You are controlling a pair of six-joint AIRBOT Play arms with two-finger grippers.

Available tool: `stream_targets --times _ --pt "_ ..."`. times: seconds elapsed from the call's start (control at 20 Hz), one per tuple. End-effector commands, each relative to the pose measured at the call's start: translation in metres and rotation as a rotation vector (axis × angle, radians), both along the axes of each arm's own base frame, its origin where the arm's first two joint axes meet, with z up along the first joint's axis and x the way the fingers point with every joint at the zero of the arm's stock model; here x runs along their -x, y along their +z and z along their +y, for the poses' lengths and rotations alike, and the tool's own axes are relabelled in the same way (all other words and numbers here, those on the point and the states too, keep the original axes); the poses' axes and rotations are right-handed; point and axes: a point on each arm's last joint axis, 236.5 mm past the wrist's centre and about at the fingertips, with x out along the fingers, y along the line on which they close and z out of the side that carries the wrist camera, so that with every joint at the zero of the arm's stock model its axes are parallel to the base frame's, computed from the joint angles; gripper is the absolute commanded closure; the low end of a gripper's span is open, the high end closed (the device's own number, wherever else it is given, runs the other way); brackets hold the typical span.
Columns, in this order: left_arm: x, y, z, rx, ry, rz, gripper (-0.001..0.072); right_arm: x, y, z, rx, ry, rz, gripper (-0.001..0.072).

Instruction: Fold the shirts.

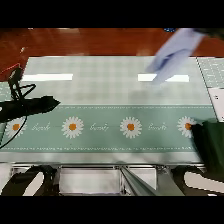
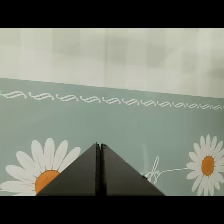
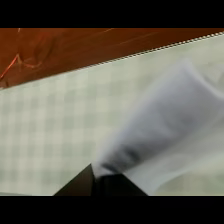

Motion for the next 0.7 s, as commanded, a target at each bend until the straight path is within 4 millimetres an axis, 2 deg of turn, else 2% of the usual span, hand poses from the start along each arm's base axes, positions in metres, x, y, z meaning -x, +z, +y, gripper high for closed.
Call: stream_targets --times 0.0,0.1,0.25,0.35,0.4,0.45,0.55,0.65 --pt "-0.001 0.003 -0.003 0.018 0.004 -0.006 0.0684 0.06 0.014 -0.082 0.016 -0.229 0.095 0.0696" --pt "-0.005 0.004 -0.001 0.015 0.012 -0.02 0.0684 0.097 0.015 -0.125 0.056 -0.367 0.146 0.0696" --pt "-0.013 0.009 0.003 0.009 0.037 -0.054 0.0684 0.165 -0.002 -0.179 0.12 -0.539 0.307 0.0696" --pt "-0.018 0.012 0.007 0.005 0.055 -0.078 0.0684 0.197 0.002 -0.202 0.115 -0.663 0.302 0.0696" --pt "-0.021 0.014 0.008 0.005 0.065 -0.092 0.0684 0.212 -0.003 -0.21 0.104 -0.709 0.318 0.0696" --pt "-0.024 0.015 0.01 0.004 0.074 -0.103 0.0684 0.229 -0.014 -0.214 0.098 -0.743 0.346 0.0696" --pt "-0.027 0.017 0.01 0.002 0.078 -0.116 0.0684 0.271 -0.049 -0.22 0.095 -0.824 0.453 0.0696" --pt "-0.027 0.017 0.003 0.002 0.062 -0.123 0.0684 0.326 -0.091 -0.224 0.101 -0.951 0.607 0.0696"
